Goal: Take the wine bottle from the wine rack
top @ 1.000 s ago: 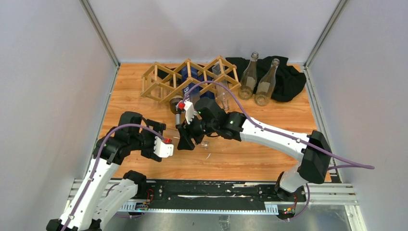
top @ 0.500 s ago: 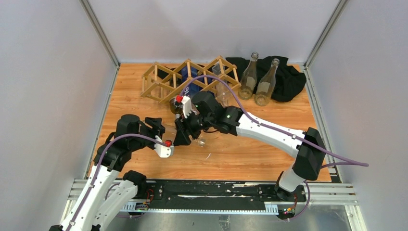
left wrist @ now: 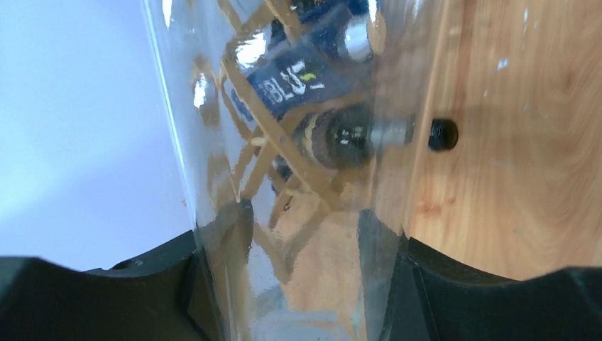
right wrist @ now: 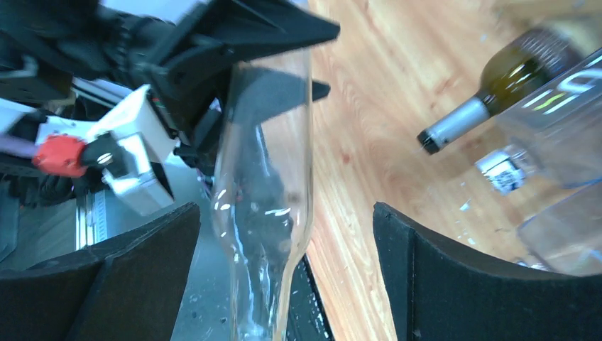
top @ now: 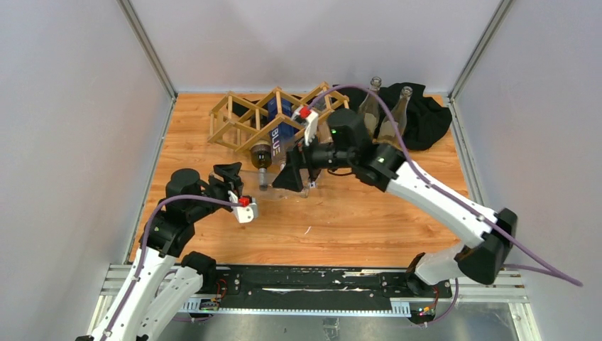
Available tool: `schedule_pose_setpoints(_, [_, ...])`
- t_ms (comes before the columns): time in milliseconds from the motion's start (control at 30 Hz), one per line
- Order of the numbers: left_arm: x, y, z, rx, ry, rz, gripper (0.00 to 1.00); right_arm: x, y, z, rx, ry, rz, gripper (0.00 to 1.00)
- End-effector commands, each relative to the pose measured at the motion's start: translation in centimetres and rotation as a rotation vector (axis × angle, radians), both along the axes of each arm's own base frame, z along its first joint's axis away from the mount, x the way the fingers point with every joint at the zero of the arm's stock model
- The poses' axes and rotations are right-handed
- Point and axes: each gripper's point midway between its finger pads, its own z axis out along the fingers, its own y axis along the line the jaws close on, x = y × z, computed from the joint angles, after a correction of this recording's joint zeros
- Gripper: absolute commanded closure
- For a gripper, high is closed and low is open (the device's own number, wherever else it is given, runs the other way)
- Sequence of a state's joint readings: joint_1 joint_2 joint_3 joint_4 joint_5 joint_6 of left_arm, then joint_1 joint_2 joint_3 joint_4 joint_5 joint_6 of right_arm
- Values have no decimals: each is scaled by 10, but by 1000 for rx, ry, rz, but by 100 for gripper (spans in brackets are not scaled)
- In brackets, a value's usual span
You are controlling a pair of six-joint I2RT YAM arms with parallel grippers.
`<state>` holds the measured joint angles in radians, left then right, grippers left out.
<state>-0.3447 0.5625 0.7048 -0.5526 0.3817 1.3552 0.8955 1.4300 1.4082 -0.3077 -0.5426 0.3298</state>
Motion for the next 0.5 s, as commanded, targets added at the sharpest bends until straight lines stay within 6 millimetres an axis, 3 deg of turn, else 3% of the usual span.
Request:
schedule_pose_setpoints(0, [-1, -20, 44, -296, 50, 15, 100, 9, -29, 72, 141, -172, -77, 5])
schedule_pose_setpoints(233, [-15, -46, 64, -610, 383, 35, 100, 3, -60, 132, 279, -350, -143, 3])
schedule_pose_setpoints(467, [-34, -73, 99, -823, 608, -49, 100, -1, -61, 137, 302, -378, -124, 2])
